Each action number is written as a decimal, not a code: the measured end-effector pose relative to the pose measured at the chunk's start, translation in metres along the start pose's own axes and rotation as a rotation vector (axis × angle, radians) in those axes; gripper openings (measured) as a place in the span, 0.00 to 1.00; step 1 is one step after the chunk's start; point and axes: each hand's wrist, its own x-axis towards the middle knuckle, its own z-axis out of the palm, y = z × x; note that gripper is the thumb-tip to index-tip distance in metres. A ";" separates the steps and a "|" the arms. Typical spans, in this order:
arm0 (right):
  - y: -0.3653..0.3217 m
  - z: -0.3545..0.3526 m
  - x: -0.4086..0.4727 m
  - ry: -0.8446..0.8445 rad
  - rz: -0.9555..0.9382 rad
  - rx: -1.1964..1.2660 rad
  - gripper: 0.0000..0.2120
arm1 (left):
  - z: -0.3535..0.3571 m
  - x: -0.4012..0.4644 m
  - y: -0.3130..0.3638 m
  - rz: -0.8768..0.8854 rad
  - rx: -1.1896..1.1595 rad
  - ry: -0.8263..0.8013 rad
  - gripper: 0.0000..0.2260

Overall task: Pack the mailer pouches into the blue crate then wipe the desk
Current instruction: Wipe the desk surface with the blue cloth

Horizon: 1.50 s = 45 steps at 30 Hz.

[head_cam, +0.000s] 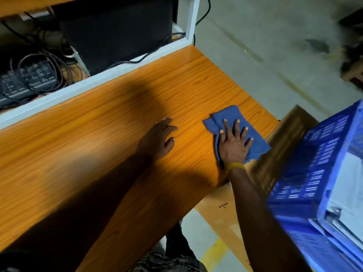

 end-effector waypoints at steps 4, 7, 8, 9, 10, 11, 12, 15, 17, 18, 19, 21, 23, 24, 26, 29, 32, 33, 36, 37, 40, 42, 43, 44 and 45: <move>-0.022 0.002 0.020 -0.021 -0.020 0.019 0.25 | 0.002 0.032 0.005 -0.010 -0.005 0.001 0.23; -0.006 0.006 -0.011 -0.011 -0.192 -0.046 0.24 | 0.002 0.047 0.008 -0.018 0.001 0.028 0.20; 0.008 0.004 -0.016 0.002 -0.189 -0.051 0.24 | 0.003 0.050 0.007 -0.018 0.009 0.037 0.20; 0.020 0.001 -0.013 0.012 -0.148 -0.043 0.23 | 0.004 0.053 0.006 -0.014 0.019 0.041 0.19; 0.029 -0.004 0.000 0.027 -0.078 -0.023 0.23 | 0.003 0.055 0.006 -0.006 0.029 0.039 0.19; 0.034 -0.008 0.017 0.042 0.013 0.012 0.23 | 0.003 0.058 0.006 0.007 0.036 0.040 0.19; 0.034 -0.012 0.037 0.050 0.111 0.055 0.23 | 0.003 0.062 0.006 0.019 0.043 0.046 0.18; 0.011 -0.017 0.083 0.028 0.257 0.102 0.24 | 0.003 0.070 0.008 0.034 0.068 0.068 0.18; -0.005 -0.013 0.087 0.002 0.123 0.067 0.24 | 0.003 0.071 0.007 0.040 0.078 0.074 0.18; -0.007 -0.010 0.080 -0.002 0.023 0.039 0.24 | 0.003 0.071 0.006 0.049 0.083 0.076 0.18; -0.003 -0.008 0.071 -0.003 -0.059 0.016 0.24 | 0.003 0.070 0.005 0.061 0.082 0.078 0.18; 0.017 -0.008 0.058 0.013 -0.078 0.010 0.23 | 0.003 0.070 0.004 0.072 0.073 0.086 0.18; 0.033 -0.017 0.067 0.029 0.063 0.045 0.23 | 0.001 0.070 0.005 0.071 0.073 0.095 0.18; 0.036 -0.022 0.078 0.033 0.141 0.070 0.23 | 0.001 0.070 0.006 0.075 0.070 0.105 0.18; 0.027 -0.028 0.104 0.025 0.270 0.119 0.23 | 0.000 0.070 0.007 0.082 0.059 0.121 0.18; -0.007 -0.028 0.131 -0.009 0.223 0.133 0.24 | 0.001 0.071 0.008 0.067 0.075 0.117 0.18; -0.021 -0.017 0.122 -0.042 -0.067 0.057 0.23 | 0.000 0.071 0.008 0.056 0.095 0.107 0.19; -0.016 -0.014 0.112 -0.037 -0.138 0.028 0.23 | 0.000 0.071 0.008 0.053 0.090 0.105 0.19; 0.015 -0.015 0.098 0.037 -0.095 0.025 0.22 | -0.001 0.070 0.006 0.026 0.078 0.100 0.20; 0.020 -0.019 0.103 0.049 -0.025 0.045 0.22 | -0.001 0.069 0.006 0.016 0.078 0.095 0.20; 0.001 -0.028 0.135 0.018 0.183 0.135 0.23 | 0.000 0.069 0.006 0.006 0.074 0.079 0.21; -0.032 -0.025 0.151 -0.011 0.152 0.131 0.23 | 0.000 0.070 0.007 -0.004 0.085 0.071 0.22; -0.045 -0.021 0.155 -0.033 0.066 0.117 0.24 | 0.000 0.070 0.007 -0.009 0.098 0.062 0.22; -0.053 -0.015 0.155 -0.049 -0.047 0.091 0.23 | 0.000 0.070 0.007 -0.014 0.107 0.055 0.22; -0.054 -0.011 0.152 -0.057 -0.162 0.050 0.23 | -0.001 0.070 0.008 -0.017 0.108 0.055 0.23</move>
